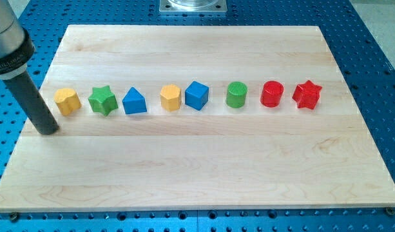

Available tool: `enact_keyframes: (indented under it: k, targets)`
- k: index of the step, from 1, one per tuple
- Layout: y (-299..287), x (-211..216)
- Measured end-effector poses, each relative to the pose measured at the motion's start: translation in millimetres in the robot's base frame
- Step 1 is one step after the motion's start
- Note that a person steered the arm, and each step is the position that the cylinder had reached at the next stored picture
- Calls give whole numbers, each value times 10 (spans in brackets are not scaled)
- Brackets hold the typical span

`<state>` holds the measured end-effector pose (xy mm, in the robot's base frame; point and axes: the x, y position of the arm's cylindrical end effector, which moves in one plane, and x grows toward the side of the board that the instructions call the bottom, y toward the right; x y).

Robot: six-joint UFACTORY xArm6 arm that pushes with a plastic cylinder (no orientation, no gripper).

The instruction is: Place your arm bottom left to the yellow heart

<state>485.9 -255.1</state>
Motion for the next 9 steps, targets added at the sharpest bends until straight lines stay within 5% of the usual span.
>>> enact_keyframes:
  k: [9]
  targets:
    - [-193,149]
